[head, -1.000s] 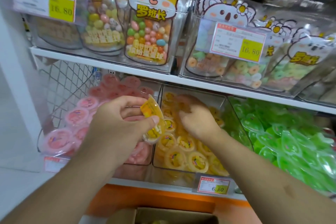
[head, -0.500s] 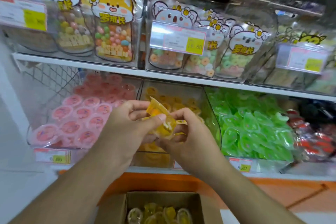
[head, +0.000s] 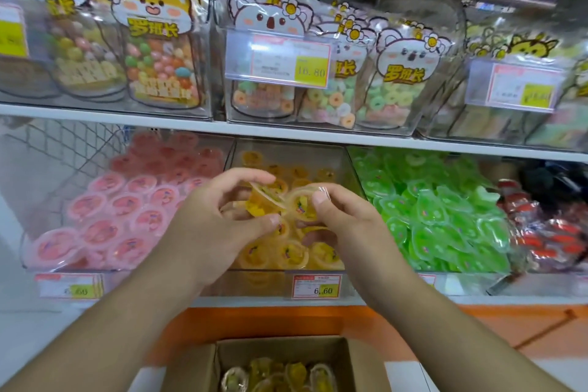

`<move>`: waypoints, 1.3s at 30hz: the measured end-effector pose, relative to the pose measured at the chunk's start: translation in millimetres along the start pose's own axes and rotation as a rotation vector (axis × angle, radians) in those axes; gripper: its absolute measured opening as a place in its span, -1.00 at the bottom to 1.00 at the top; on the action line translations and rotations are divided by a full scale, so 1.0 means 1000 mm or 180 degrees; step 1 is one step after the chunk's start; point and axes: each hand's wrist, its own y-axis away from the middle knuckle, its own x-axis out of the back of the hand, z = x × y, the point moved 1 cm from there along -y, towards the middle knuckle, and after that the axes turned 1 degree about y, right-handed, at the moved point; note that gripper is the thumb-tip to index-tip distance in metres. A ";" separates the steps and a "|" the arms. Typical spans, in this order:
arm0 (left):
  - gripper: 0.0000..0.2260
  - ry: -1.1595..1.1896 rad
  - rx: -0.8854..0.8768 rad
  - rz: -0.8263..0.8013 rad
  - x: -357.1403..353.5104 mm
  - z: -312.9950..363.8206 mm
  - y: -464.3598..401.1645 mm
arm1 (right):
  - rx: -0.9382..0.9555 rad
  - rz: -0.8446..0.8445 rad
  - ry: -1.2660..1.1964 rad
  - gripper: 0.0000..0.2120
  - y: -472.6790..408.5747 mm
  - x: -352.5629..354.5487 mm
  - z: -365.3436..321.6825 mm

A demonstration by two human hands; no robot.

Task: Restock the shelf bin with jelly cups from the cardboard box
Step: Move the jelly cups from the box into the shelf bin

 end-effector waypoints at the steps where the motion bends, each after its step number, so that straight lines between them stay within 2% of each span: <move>1: -0.61 -0.0075 -0.0025 -0.0009 -0.001 -0.001 0.000 | -0.0078 0.0004 -0.0111 -0.76 -0.003 0.000 0.002; 5: -0.67 -0.0279 0.0020 0.0107 -0.001 -0.007 -0.001 | -0.0124 0.0139 -0.0414 -0.77 -0.011 -0.004 0.007; 7: -0.67 -0.0428 -0.0022 0.0186 0.002 -0.008 -0.003 | -0.0139 0.0192 -0.0580 -0.71 -0.013 -0.007 0.010; 11: -0.67 -0.0705 -0.0133 0.0326 0.008 -0.010 -0.006 | -0.0197 -0.0018 -0.0750 -0.66 -0.015 -0.015 0.012; 16: -0.65 -0.0804 -0.0162 0.0331 0.012 -0.016 -0.020 | -0.0150 0.0106 0.0714 -0.65 -0.022 -0.021 0.013; 20: -0.65 -0.1162 -0.0435 0.0517 0.022 -0.021 -0.035 | -0.0253 0.0419 0.0829 -0.57 -0.058 -0.025 0.024; 24: -0.68 -0.1779 -0.0530 0.0541 0.030 -0.033 -0.043 | -0.0112 0.0936 0.1798 -0.49 -0.112 -0.029 0.039; 32: -0.70 -0.1922 -0.0443 0.0463 0.036 -0.050 -0.045 | -0.0043 0.0740 0.3053 -0.63 -0.182 -0.044 0.046; 37: -0.70 -0.1880 -0.0430 0.0452 0.037 -0.051 -0.046 | 0.0518 0.0682 0.3854 -0.59 -0.185 -0.050 0.049; 39: -0.70 -0.1869 -0.0427 0.0444 0.037 -0.051 -0.046 | 0.0576 0.0689 0.3688 -0.58 -0.178 -0.047 0.049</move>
